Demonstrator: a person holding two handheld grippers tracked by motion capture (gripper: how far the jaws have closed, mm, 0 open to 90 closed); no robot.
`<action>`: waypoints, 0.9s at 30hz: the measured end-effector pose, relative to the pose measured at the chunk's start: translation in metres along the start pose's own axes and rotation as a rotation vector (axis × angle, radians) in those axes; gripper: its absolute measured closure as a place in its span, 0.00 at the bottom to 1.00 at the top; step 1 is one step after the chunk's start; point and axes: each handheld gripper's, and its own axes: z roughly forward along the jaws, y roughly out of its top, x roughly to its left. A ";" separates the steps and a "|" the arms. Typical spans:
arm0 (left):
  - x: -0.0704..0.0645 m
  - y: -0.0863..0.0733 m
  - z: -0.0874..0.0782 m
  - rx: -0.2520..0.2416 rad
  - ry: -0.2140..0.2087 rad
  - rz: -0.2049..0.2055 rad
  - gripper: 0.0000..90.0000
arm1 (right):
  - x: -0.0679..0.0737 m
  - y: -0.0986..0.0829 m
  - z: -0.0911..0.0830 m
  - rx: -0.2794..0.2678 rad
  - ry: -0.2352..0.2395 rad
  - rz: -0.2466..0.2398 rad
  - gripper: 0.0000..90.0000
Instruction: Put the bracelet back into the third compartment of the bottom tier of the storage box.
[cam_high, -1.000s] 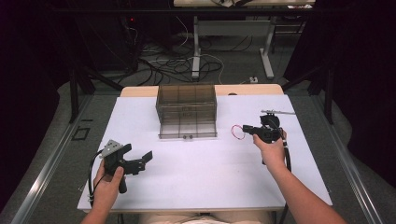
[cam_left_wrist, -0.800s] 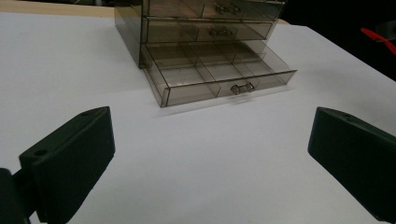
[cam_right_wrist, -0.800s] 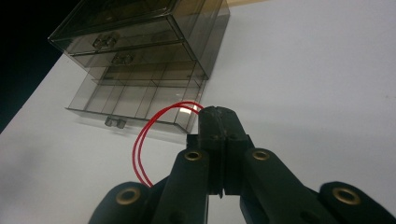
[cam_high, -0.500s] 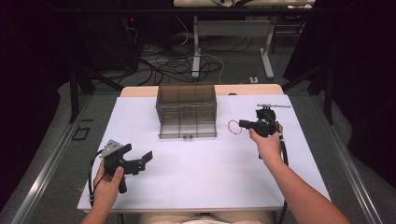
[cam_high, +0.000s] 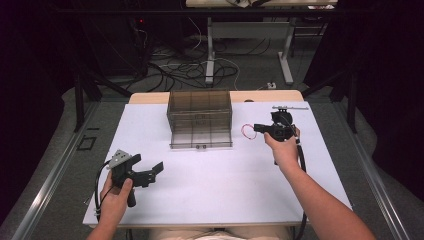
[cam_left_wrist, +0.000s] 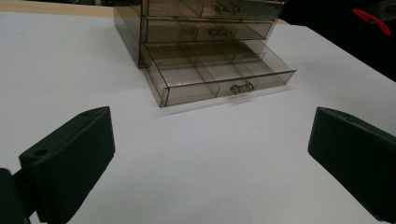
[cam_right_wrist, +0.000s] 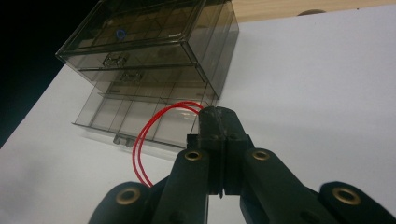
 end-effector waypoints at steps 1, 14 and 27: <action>0.000 0.000 0.000 0.001 0.000 0.000 0.01 | 0.001 0.001 0.001 -0.006 0.002 0.000 1.00; 0.000 0.000 0.000 0.000 -0.001 0.001 0.01 | 0.006 0.016 0.012 -0.019 -0.015 -0.003 1.00; 0.000 0.000 0.000 0.003 0.000 0.005 0.01 | 0.013 0.023 0.024 -0.001 -0.012 -0.009 1.00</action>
